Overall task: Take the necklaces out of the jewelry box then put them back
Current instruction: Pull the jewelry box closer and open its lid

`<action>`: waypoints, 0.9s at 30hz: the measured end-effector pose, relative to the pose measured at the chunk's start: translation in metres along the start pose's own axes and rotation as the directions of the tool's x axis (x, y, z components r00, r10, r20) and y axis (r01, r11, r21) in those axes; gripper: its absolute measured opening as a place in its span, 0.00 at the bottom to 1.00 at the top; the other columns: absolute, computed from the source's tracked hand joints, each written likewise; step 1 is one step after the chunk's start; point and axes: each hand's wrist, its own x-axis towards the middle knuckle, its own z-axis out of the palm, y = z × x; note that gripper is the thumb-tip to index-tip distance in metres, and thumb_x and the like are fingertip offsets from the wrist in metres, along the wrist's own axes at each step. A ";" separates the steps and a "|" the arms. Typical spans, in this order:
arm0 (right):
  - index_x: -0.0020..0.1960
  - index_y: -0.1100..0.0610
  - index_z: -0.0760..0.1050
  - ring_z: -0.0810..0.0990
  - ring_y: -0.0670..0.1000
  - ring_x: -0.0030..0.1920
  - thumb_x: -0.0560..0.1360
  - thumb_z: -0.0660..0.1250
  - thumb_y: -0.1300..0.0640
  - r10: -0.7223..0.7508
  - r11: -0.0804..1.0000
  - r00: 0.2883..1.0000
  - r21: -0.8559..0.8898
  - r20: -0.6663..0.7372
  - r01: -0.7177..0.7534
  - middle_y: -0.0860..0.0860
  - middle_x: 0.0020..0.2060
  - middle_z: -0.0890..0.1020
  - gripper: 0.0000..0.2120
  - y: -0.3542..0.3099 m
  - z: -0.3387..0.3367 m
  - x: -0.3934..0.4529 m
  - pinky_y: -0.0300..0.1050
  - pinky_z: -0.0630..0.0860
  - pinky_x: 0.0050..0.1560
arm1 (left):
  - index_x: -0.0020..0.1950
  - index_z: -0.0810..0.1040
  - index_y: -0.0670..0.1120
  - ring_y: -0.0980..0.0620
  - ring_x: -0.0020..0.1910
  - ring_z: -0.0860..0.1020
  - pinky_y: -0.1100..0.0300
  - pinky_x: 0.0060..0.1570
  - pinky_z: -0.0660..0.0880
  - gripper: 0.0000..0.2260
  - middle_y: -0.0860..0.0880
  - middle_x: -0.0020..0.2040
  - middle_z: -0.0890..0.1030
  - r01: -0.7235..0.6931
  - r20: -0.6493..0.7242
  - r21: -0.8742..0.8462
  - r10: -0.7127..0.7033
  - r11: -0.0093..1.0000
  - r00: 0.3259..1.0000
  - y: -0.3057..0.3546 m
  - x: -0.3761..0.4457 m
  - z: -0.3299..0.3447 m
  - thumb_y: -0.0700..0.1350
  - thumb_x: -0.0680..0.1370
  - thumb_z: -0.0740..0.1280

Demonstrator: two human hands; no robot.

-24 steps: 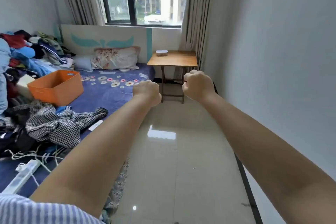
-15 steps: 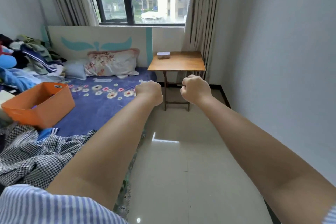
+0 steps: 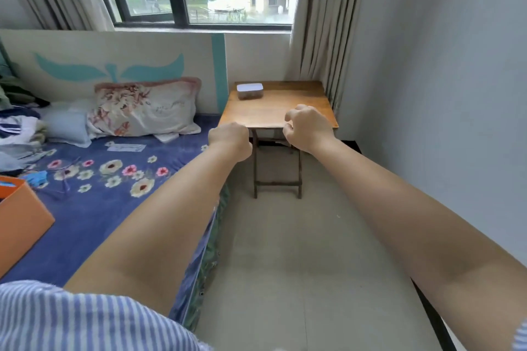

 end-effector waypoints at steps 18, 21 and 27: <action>0.54 0.60 0.76 0.74 0.58 0.56 0.75 0.58 0.58 0.121 0.992 0.987 0.030 0.109 -0.124 0.57 0.56 0.77 0.13 0.081 0.213 0.435 0.48 0.72 0.46 | 0.54 0.77 0.42 0.43 0.56 0.73 0.54 0.43 0.69 0.11 0.42 0.57 0.77 -0.004 0.199 0.056 -0.007 0.998 0.980 -0.140 0.451 0.123 0.42 0.75 0.59; 0.53 0.60 0.76 0.75 0.57 0.55 0.75 0.57 0.58 0.170 0.984 0.975 0.022 0.142 -0.175 0.57 0.55 0.78 0.12 0.104 0.242 0.483 0.46 0.71 0.44 | 0.54 0.76 0.41 0.42 0.55 0.73 0.54 0.43 0.68 0.12 0.42 0.57 0.77 -0.051 0.240 0.043 0.039 0.998 0.970 -0.144 0.513 0.145 0.42 0.76 0.58; 0.49 0.61 0.78 0.76 0.57 0.50 0.74 0.57 0.58 0.210 0.978 0.954 -0.054 0.214 -0.203 0.57 0.51 0.78 0.13 0.161 0.300 0.579 0.46 0.73 0.41 | 0.50 0.77 0.41 0.45 0.47 0.73 0.55 0.37 0.69 0.10 0.43 0.53 0.78 -0.065 0.342 0.028 0.051 0.998 0.938 -0.150 0.625 0.191 0.42 0.76 0.56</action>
